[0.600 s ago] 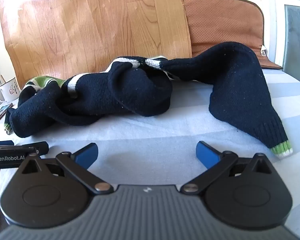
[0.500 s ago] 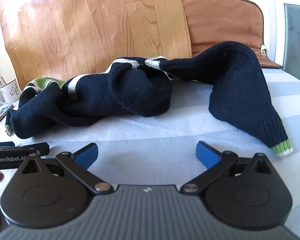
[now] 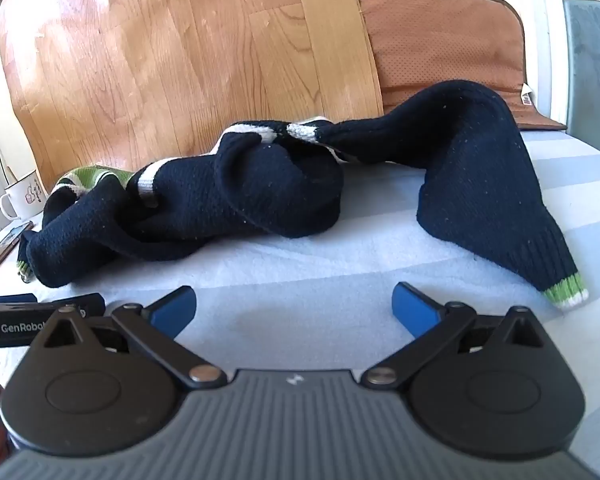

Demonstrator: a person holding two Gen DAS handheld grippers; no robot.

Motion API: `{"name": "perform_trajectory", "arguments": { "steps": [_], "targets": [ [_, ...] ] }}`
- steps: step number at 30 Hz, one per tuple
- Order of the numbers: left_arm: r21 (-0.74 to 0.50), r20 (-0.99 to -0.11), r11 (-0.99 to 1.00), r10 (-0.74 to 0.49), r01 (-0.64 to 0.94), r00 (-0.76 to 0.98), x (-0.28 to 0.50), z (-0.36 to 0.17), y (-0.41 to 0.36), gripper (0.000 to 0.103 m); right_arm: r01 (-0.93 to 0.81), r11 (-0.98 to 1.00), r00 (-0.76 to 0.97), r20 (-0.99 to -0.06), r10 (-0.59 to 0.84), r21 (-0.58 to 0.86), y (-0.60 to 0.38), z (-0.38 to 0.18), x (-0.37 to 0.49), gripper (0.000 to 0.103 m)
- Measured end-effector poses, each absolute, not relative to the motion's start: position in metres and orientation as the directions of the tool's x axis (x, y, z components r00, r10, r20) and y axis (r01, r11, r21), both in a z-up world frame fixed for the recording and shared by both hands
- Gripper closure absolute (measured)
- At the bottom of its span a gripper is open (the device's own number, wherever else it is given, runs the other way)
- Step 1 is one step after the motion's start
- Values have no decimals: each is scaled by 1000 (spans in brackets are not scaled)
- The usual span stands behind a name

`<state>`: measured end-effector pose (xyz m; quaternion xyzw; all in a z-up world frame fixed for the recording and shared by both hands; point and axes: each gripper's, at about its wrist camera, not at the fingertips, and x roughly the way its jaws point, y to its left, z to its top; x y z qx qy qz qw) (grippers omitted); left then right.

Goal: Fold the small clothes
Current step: 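Move both tools toward the crumpled navy sweater, then grasp the green collar edge with both grippers and lift the sweater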

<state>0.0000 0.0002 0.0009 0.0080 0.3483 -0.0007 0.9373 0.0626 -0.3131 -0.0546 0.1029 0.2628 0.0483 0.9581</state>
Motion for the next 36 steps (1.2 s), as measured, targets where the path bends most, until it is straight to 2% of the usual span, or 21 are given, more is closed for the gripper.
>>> {"name": "perform_trajectory", "arguments": {
  "steps": [12,16,18,20,21,22,24,25,27,29,32,34,36],
  "targets": [
    [18,-647,1000,1,14,762,-2,0,0,0,-37,973,858,-493,148,227,-313,-55,63,0],
    [-12,-640,997,-70,81,766,-10,6,12,1,-42,964,862,-478,167,261,-317,-55,62,0],
    [-32,-617,996,-87,85,782,-13,17,28,3,-49,949,870,-454,194,310,-324,-56,59,0],
    [-66,-558,995,-98,73,824,-16,43,57,3,-73,928,875,-423,236,366,-331,-56,56,0],
    [-71,-539,996,-91,63,837,-15,53,68,3,-102,918,871,-411,268,382,-334,-54,55,8],
    [-74,-523,996,-80,49,849,-12,65,80,2,-151,914,862,-402,309,377,-336,-49,56,26],
    [-83,-519,996,-71,32,852,6,84,107,1,-240,913,851,-382,362,330,-339,-30,63,48],
    [-90,-528,995,-76,33,846,18,91,118,1,-267,914,857,-358,371,306,-341,-16,68,50],
    [-104,-549,994,-91,40,831,49,100,136,1,-313,914,869,-311,385,256,-344,17,86,50],
    [-102,-558,993,-110,64,823,83,103,147,0,-331,920,872,-306,383,208,-344,47,117,49],
    [-96,-606,993,-118,75,786,133,95,152,0,-395,900,817,-379,435,183,-335,74,186,46],
    [-57,-629,995,-99,81,771,158,86,146,0,-414,893,769,-458,446,174,-324,76,240,31],
    [-46,-656,994,-102,96,748,184,73,141,0,-413,893,724,-530,441,179,-310,68,288,27]
  ]
}}
